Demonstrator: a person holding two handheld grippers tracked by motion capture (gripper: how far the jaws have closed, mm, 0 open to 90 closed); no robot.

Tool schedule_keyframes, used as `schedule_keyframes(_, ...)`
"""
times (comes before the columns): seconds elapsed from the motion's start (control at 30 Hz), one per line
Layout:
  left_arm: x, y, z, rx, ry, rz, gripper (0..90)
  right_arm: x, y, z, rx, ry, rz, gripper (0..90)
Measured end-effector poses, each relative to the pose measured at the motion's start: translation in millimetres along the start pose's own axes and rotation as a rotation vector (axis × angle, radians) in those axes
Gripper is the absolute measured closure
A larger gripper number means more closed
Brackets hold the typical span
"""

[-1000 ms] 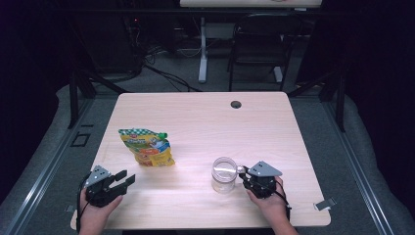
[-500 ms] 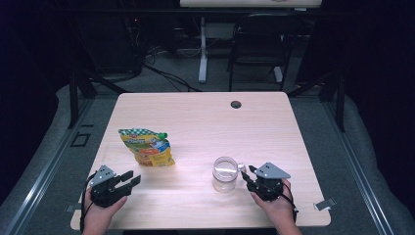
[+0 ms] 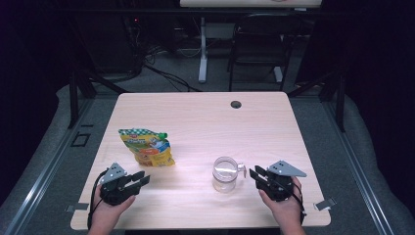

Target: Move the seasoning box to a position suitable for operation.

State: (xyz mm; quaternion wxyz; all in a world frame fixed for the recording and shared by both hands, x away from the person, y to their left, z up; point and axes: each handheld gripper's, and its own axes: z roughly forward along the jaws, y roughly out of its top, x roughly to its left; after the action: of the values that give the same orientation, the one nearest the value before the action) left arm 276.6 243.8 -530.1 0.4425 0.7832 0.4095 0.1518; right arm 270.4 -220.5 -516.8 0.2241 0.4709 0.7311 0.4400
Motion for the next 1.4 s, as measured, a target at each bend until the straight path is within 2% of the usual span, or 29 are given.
schedule_keyframes(0.13,-6.9,4.7,5.2,0.006,-0.009,0.015,67.1,-2.9,2.3,0.4,0.001,-0.017,0.025,70.1)
schedule_keyframes(0.2,-10.2,7.4,7.7,0.011,-0.014,0.020,67.0,-1.9,5.9,1.8,0.032,-0.030,0.002,67.6)
schedule_keyframes(0.3,-17.0,13.1,12.0,0.023,-0.015,0.041,65.8,0.5,10.2,4.2,0.036,-0.028,-0.018,68.6)
schedule_keyframes(0.4,-23.1,19.5,18.3,0.033,-0.041,0.055,65.6,3.3,20.3,5.9,0.049,-0.025,-0.029,72.6)
schedule_keyframes(0.47,-28.0,27.3,24.6,0.032,-0.102,0.029,66.8,6.2,30.6,6.9,0.056,-0.038,-0.028,74.4)
schedule_keyframes(0.5,-28.0,27.3,24.6,0.032,-0.102,0.029,67.5,6.2,30.6,6.9,0.056,-0.038,-0.028,74.4)
schedule_keyframes(0.57,-31.7,33.6,28.6,0.042,-0.113,0.031,68.0,6.6,36.5,8.1,0.047,-0.018,0.001,74.9)
schedule_keyframes(0.67,-38.7,43.0,34.4,0.042,-0.110,0.040,68.8,5.7,43.9,8.4,0.067,0.011,0.025,78.3)
schedule_keyframes(0.87,-52.9,56.3,50.0,0.052,-0.124,0.080,74.0,1.2,46.9,5.8,0.057,0.029,0.036,84.1)
schedule_keyframes(0.93,-58.2,59.5,54.9,0.048,-0.131,0.093,78.7,-0.2,45.7,7.6,0.064,0.027,0.034,85.7)
schedule_keyframes(1.1,-72.2,66.5,67.0,0.040,-0.126,0.119,84.0,0.6,44.2,11.5,0.069,0.052,0.049,85.0)
schedule_keyframes(1.17,-77.3,68.4,71.0,0.044,-0.128,0.134,89.1,0.4,44.1,12.5,0.068,0.068,0.059,85.1)
schedule_keyframes(1.4,-90.2,68.4,83.6,0.061,-0.161,0.140,90.0,4.8,41.8,15.7,0.058,0.080,0.067,81.8)
